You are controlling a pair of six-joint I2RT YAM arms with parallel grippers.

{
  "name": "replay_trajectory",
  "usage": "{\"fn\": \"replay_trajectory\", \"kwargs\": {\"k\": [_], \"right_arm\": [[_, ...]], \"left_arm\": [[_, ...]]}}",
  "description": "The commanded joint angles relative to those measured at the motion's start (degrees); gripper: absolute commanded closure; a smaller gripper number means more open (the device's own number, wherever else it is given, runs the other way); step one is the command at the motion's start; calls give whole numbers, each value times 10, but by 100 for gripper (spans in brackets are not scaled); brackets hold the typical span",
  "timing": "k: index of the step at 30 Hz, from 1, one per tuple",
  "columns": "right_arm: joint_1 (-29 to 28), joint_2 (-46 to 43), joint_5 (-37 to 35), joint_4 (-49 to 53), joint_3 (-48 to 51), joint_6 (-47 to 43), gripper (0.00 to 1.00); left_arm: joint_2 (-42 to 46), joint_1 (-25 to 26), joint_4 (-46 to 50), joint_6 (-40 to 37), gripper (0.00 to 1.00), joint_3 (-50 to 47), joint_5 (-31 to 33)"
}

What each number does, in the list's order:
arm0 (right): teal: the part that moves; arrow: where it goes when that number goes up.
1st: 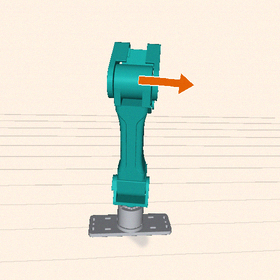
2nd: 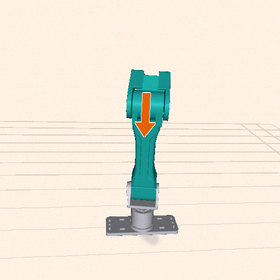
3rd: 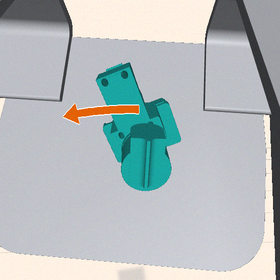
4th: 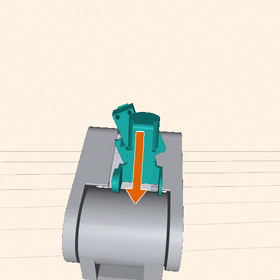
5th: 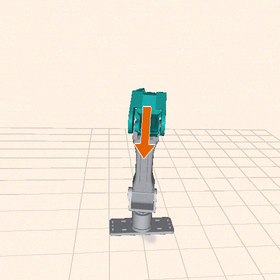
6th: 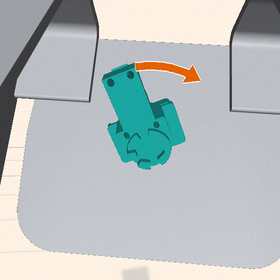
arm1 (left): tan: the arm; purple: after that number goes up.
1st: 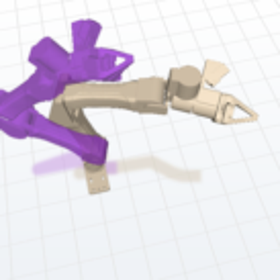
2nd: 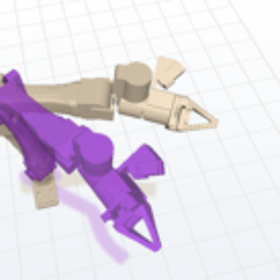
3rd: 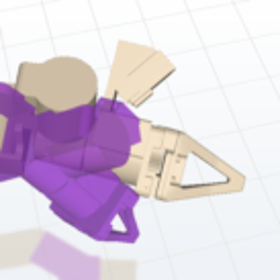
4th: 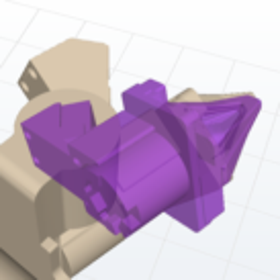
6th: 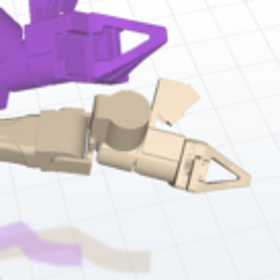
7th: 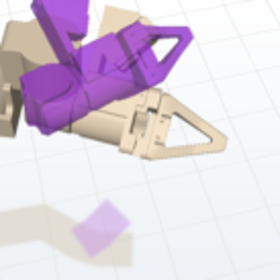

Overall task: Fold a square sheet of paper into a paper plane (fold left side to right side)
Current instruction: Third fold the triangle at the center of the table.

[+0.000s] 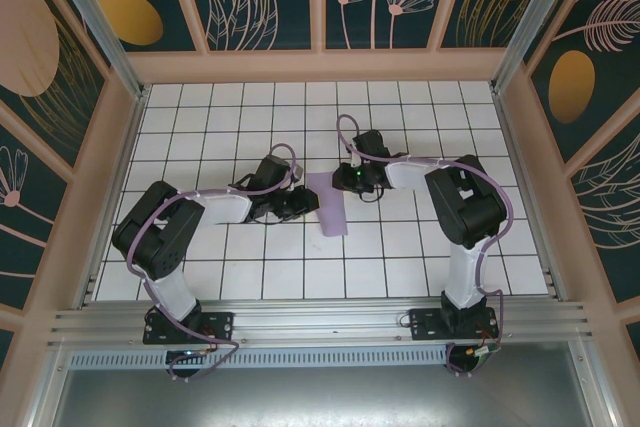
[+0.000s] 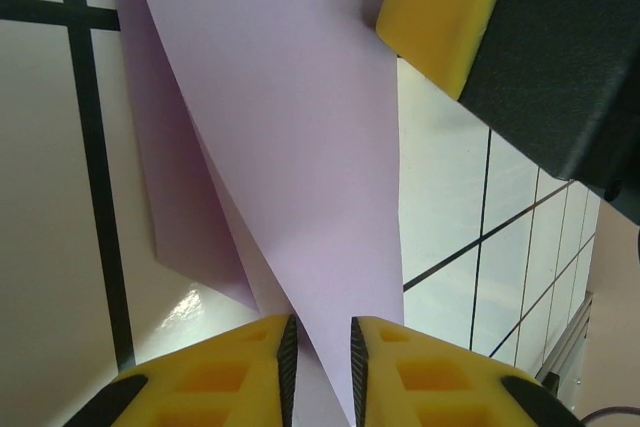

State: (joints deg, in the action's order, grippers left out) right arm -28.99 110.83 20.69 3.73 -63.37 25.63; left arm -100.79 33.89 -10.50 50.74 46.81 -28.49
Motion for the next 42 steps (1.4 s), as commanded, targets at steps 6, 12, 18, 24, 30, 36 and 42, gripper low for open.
{"fn": "replay_trajectory", "kwargs": {"k": [6, 12, 18, 24, 30, 36, 42], "right_arm": [[-5, -115, -18, -21, 24, -44, 50], [-20, -207, -12, -36, 112, -84, 47], [-89, -306, -30, -109, 240, -131, 31], [-171, -317, -119, -127, 283, -179, 16], [-224, -291, -174, -136, 280, -215, 16], [-236, -239, -191, -117, 243, -237, 26], [-238, -212, -206, -110, 219, -239, 51]], "left_arm": [[-7, 3, -16, 8, 74, 0, -6], [-9, 3, -21, 9, 74, 5, -6], [-9, 2, -19, 10, 74, 11, -4], [-8, 3, -15, 9, 74, 12, -1], [-7, 3, -11, 9, 74, 14, 0], [-6, 3, -4, 5, 74, 18, 1], [-6, 2, 0, 2, 75, 19, 3]]}}
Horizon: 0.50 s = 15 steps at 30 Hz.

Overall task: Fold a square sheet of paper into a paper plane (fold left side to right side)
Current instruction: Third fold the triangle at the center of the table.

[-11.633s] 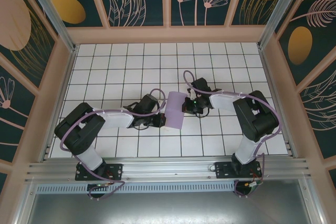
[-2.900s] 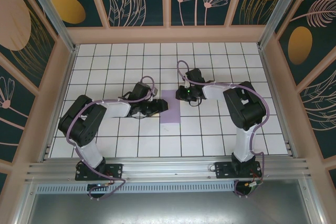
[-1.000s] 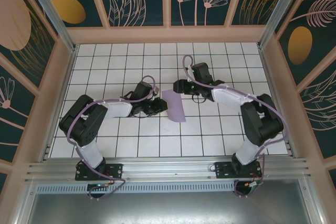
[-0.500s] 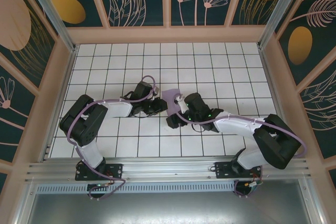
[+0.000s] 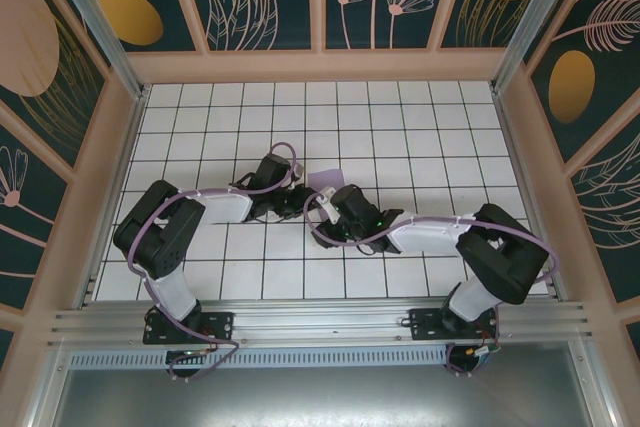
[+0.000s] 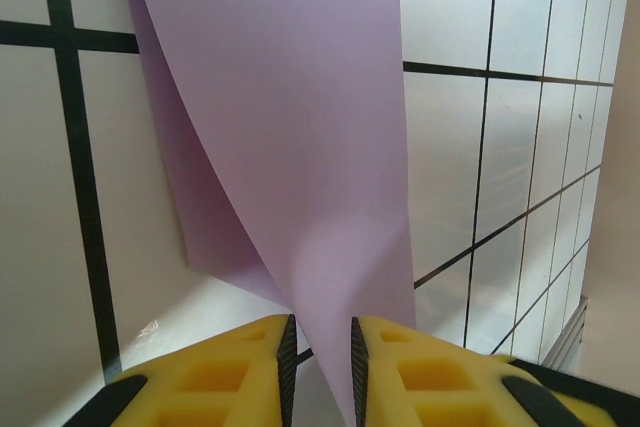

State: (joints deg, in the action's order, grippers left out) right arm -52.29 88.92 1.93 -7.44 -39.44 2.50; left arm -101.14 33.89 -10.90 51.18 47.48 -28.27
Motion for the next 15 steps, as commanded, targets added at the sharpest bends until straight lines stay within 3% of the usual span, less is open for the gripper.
{"fn": "replay_trajectory", "kwargs": {"k": [1, 7, 15], "right_arm": [[-5, 8, -19, 2, -22, -7, 58], [-4, 7, 3, 21, -31, -11, 100], [3, 27, 76, 29, -53, 3, 100]], "left_arm": [[-2, 3, 5, -2, 75, 12, 2], [23, 2, 47, -29, 70, 19, 29], [105, -38, 125, -75, 62, 22, 65]]}}
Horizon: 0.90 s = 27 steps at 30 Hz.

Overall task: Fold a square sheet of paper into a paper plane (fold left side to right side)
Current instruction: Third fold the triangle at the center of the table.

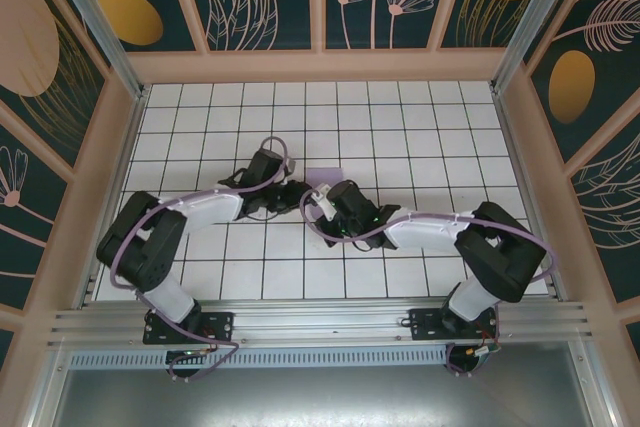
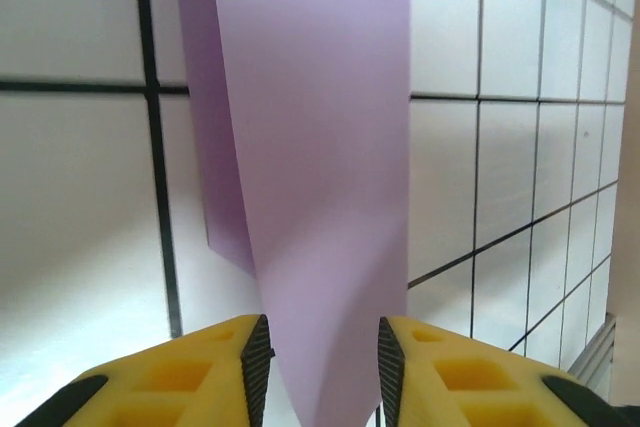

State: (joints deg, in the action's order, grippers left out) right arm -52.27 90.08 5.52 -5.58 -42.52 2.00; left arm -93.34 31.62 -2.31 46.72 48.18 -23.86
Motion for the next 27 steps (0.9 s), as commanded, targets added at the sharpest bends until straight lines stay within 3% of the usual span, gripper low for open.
{"fn": "replay_trajectory", "kwargs": {"k": [1, 7, 17, 27], "right_arm": [[3, 20, 44, 11, -25, 12, 100], [14, 37, 49, 10, -35, 29, 100], [32, 47, 71, 14, -39, 44, 100], [54, 51, 91, 19, -40, 57, 100]], "left_arm": [[27, -19, 42, -34, 63, 18, 20], [-44, -19, 64, -82, 77, 94, -14], [-195, -13, 79, -141, 80, 217, -70], [-287, -3, 118, -163, 81, 279, -48]]}}
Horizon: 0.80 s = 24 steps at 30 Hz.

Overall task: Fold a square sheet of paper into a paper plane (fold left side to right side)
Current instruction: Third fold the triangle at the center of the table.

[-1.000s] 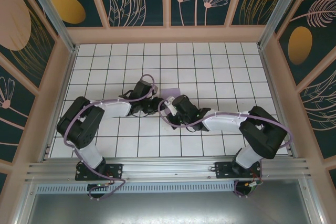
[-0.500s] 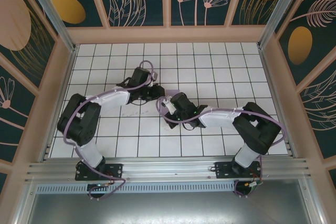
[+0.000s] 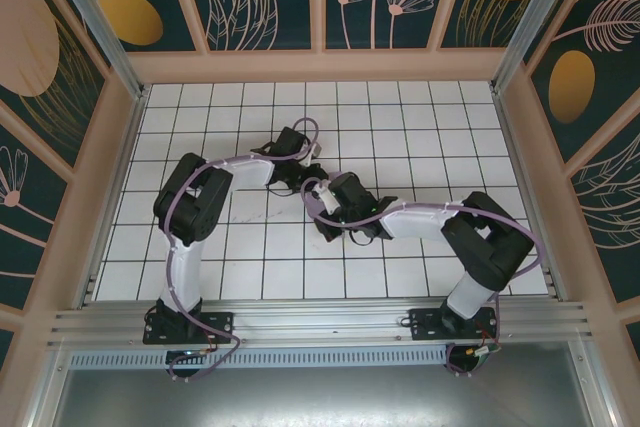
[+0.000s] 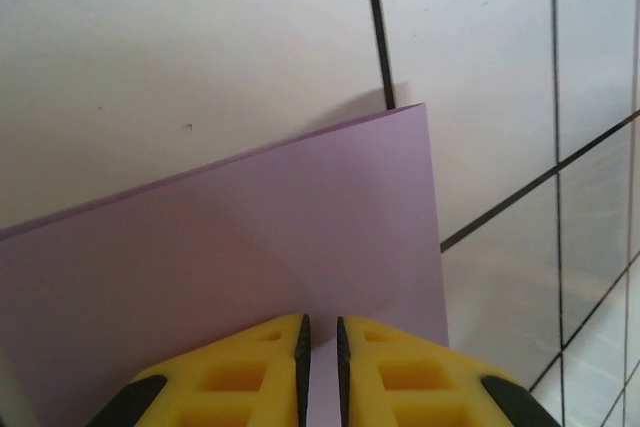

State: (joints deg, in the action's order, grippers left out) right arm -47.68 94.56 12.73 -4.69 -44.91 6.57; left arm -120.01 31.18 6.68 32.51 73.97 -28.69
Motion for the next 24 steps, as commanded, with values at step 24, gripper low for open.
{"fn": "replay_trajectory", "kwargs": {"k": [24], "right_arm": [[104, 10, 2, 29, -14, 17, 100]], "left_arm": [[-53, 16, 76, -47, 82, 54, 38]]}}
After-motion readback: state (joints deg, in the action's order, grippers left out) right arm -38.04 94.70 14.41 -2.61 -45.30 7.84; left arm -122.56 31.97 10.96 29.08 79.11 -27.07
